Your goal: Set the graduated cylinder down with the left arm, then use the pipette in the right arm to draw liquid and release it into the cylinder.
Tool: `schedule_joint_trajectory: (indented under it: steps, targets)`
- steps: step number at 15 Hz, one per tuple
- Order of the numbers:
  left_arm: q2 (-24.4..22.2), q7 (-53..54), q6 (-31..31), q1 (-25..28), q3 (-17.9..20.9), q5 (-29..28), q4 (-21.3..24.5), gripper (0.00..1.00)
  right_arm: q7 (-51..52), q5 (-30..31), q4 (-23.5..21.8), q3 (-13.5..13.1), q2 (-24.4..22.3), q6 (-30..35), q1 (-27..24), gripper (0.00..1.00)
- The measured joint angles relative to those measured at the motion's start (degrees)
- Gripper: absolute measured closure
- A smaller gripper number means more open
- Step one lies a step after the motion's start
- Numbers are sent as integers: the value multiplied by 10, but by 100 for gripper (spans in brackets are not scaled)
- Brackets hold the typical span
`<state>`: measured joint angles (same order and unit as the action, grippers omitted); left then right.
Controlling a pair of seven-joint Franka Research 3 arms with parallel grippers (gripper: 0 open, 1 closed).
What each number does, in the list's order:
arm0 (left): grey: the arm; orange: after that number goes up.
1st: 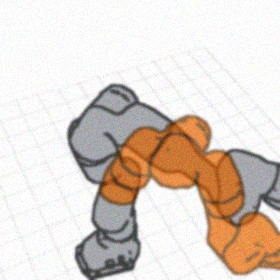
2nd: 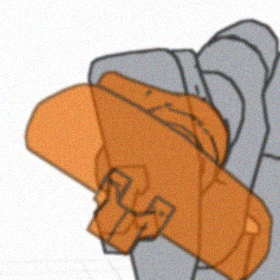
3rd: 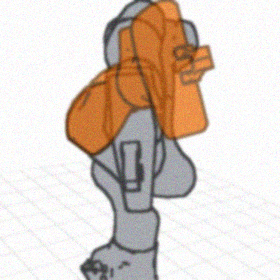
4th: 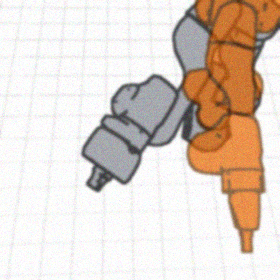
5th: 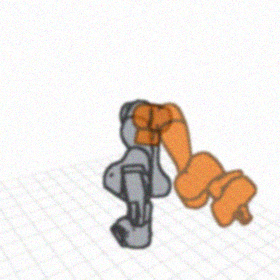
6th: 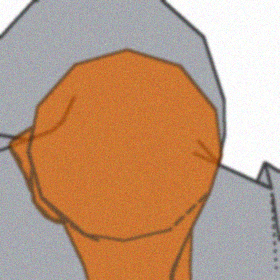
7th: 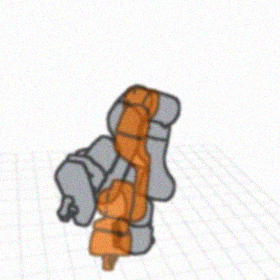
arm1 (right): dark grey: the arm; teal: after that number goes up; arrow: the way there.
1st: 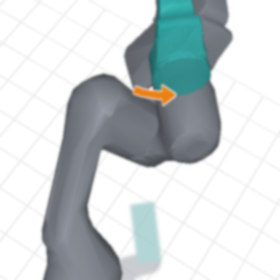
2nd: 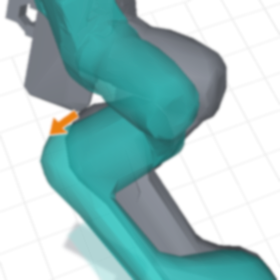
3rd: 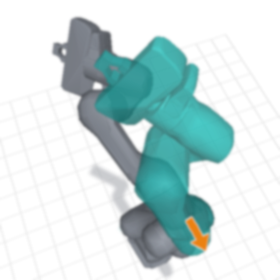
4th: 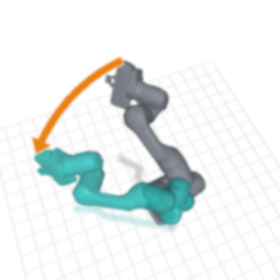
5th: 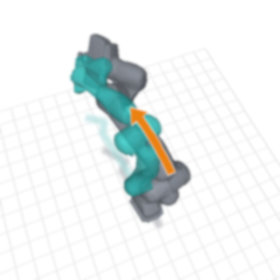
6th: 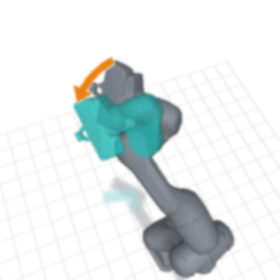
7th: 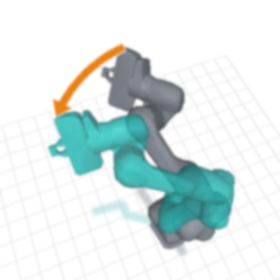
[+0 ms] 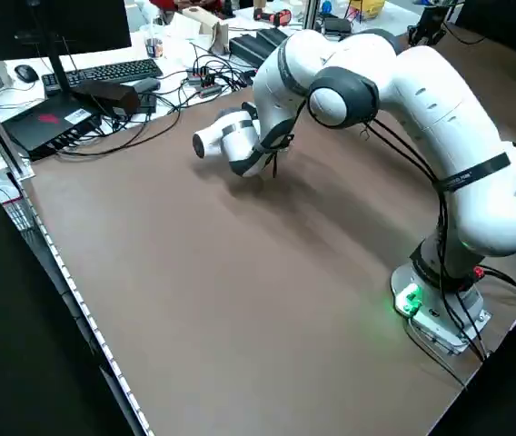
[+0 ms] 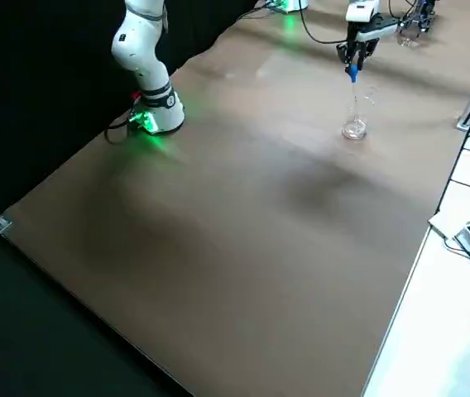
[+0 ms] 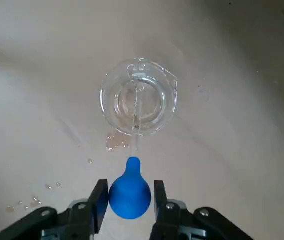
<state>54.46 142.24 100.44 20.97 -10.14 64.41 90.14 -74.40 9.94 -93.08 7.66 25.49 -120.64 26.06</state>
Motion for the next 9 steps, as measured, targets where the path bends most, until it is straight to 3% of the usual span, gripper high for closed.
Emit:
schedule_joint_trajectory:
  steps: [5,7,9]
  targets:
    - [11,14,0,4,1,0,0,30,-2,0,0,0,2,0,0,57]
    - [20,28,1,4,1,2,0,41,-2,0,0,0,2,0,0,61]
    - [23,34,1,5,1,3,0,45,-3,0,0,1,2,0,0,68]
